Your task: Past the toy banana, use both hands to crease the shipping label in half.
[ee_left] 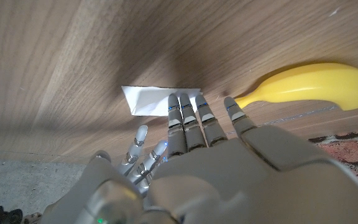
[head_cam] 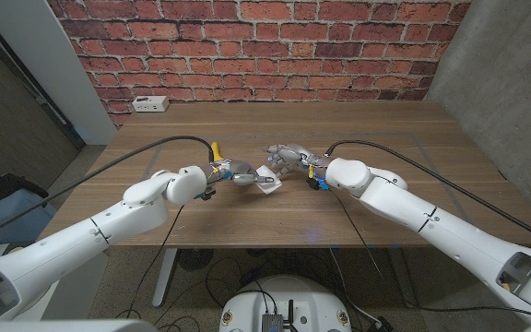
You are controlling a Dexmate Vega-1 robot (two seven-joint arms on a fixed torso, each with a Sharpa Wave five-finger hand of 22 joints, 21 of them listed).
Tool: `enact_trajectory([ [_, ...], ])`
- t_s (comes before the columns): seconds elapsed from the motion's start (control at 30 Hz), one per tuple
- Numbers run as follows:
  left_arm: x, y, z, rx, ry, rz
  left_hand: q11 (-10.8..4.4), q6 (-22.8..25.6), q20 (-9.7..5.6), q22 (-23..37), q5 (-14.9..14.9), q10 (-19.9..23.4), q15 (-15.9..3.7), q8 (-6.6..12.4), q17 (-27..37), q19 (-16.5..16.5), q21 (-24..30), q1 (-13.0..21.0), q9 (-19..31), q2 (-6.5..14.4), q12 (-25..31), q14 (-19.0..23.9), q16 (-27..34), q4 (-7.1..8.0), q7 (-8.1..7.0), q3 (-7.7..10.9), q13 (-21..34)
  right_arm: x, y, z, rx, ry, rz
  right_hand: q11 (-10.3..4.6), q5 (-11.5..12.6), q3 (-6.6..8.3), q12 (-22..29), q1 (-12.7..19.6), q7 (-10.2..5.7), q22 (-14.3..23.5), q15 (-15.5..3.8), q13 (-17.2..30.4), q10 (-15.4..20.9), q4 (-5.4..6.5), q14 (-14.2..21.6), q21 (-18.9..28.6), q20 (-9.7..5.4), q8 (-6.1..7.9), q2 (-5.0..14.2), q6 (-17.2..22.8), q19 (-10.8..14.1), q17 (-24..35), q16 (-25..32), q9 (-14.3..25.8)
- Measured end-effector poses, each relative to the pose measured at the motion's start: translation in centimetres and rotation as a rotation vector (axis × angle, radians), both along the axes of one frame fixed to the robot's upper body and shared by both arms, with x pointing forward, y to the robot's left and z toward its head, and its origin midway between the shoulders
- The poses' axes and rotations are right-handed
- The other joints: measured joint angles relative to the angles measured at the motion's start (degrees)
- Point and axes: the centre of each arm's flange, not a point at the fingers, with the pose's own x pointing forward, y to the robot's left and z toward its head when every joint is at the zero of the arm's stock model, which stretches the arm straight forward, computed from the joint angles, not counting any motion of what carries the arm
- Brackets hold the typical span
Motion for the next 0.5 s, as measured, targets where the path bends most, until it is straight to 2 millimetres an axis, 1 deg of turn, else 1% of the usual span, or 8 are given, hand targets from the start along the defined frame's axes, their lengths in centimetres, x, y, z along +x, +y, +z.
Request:
enact_trajectory([
  [0.07,0.1,-0.1,0.0,0.000,0.001,0.000,0.50,-0.66,0.00,0.00,0.00,-0.55,0.33,0.00,0.00,0.00,0.00,-0.03,0.00,0.03,-0.42,-0.33,-0.16,0.11,0.38,-0.11,-0.22,-0.2,0.1,0.3,0.010,-0.019,0.008,0.47,0.00,0.00,0.44,0.00,0.72,0.12,0.02,0.22,1.30,0.00,0.90,0.00,-0.88,0.44,0.00,2.36,-0.64,0.00,0.13,0.00],
  [0.13,0.1,-0.3,-0.1,0.004,0.009,-0.011,0.96,-1.50,0.00,0.00,0.00,-1.16,0.42,0.00,-0.15,0.00,0.00,-0.30,0.00,0.30,-0.45,-0.42,-0.16,0.36,0.57,-0.36,-0.36,-0.4,-0.2,0.1,0.029,-0.028,0.012,1.06,0.29,0.28,0.88,0.09,1.60,0.12,0.22,0.22,2.85,0.06,1.65,0.00,-1.68,0.88,0.09,4.57,-0.52,0.00,0.56,0.00],
  [0.17,0.1,-0.3,-0.1,0.004,0.009,-0.011,1.11,-1.65,0.00,0.00,0.00,-1.32,0.63,0.00,-0.25,0.00,0.00,-0.30,0.00,0.30,-0.48,-0.64,-0.15,0.42,0.56,-0.42,-0.38,-0.5,-0.1,0.3,0.034,-0.037,0.020,1.37,0.35,0.48,0.88,0.56,1.80,0.12,0.32,0.22,3.28,-0.06,1.75,0.00,-1.89,0.89,0.56,5.48,-0.39,0.00,0.57,0.00],
  [0.23,0.0,-0.5,-0.2,0.006,0.013,-0.019,1.11,-1.65,0.00,0.00,0.00,-1.33,0.72,0.00,-0.27,0.00,0.00,-0.31,0.00,0.31,-0.62,-0.72,-0.15,0.42,0.56,-0.42,-0.73,-0.4,-0.4,0.1,0.048,-0.041,0.019,1.56,0.35,0.93,0.89,1.24,1.81,0.12,0.41,0.27,3.76,-0.51,1.76,-0.05,-2.71,0.89,1.24,7.13,-1.57,0.00,0.44,0.00],
  [0.33,0.0,-0.6,-0.3,0.009,0.016,-0.024,1.48,-1.90,0.02,0.00,0.00,-1.79,0.94,0.00,-0.27,-0.02,0.00,-0.35,0.00,0.86,-0.80,-0.95,-0.33,0.58,0.33,-0.58,-0.75,-0.4,-0.6,0.1,0.070,-0.060,0.024,1.76,0.35,1.55,0.89,1.68,2.08,0.07,1.03,0.49,4.38,-0.67,-0.09,-0.86,-2.91,1.19,1.68,10.10,-7.23,0.26,-0.12,0.00],
  [0.37,-0.1,-0.7,-0.3,0.010,0.018,-0.026,1.49,-2.32,0.16,0.00,0.00,-1.90,1.02,0.00,-0.26,-0.16,0.00,-0.21,0.00,1.00,-0.87,-1.03,-0.37,0.59,0.35,-0.59,-0.81,-0.4,-0.7,0.1,0.079,-0.068,0.025,1.89,0.35,1.55,0.89,1.68,2.34,0.03,1.20,0.49,4.90,-0.68,-0.26,-0.86,-2.92,1.21,1.68,10.73,-8.13,0.26,-0.12,0.00],
  [0.47,-0.2,-1.0,-0.4,0.011,0.018,-0.034,2.02,-3.11,0.22,0.01,0.00,-2.46,1.33,0.00,-0.26,-0.22,0.00,-0.20,-0.27,1.00,-1.07,-1.34,-0.37,1.04,0.78,-0.59,-1.07,-0.9,-0.4,0.6,0.096,-0.099,0.050,2.71,0.35,1.78,0.89,1.70,3.53,-0.05,1.23,0.49,5.72,-0.91,-0.25,-0.38,-2.61,1.21,1.71,12.52,-8.49,0.26,-0.12,0.00],
  [0.5,-0.2,-1.1,-0.5,0.019,0.020,-0.033,2.12,-3.51,0.22,0.01,0.00,-2.57,1.33,0.00,-0.26,-0.22,0.00,-0.41,-0.27,1.20,-1.08,-1.34,-0.37,1.09,0.76,-0.59,-1.17,-0.4,-0.9,0.0,0.114,-0.085,0.039,3.05,0.35,1.87,0.89,1.98,3.79,-0.05,1.45,0.49,6.06,-0.83,-0.03,-0.10,-2.42,1.21,1.98,13.19,-8.02,0.26,-0.12,0.00],
])
